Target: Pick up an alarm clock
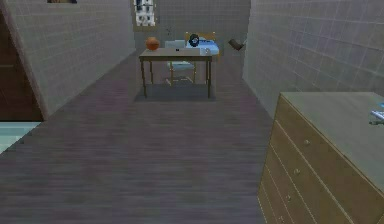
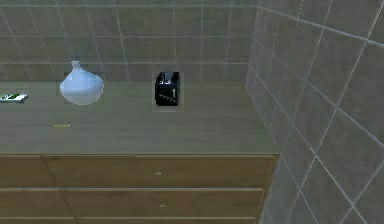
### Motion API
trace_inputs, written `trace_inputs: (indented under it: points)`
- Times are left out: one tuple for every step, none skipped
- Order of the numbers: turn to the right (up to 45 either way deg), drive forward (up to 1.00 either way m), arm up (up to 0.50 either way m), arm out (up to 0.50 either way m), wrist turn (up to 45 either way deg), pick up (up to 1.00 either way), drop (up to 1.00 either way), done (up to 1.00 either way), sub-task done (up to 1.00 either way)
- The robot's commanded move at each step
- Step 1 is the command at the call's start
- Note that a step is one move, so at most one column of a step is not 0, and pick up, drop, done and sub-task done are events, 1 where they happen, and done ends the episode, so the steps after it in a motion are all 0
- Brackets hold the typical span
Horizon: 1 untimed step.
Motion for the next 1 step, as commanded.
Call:
trace_inputs:
  points:
    - [0.0, 0.0, 0.5, 0.0, 0.0, 0.0, 0.0, 0.0, 0.0]
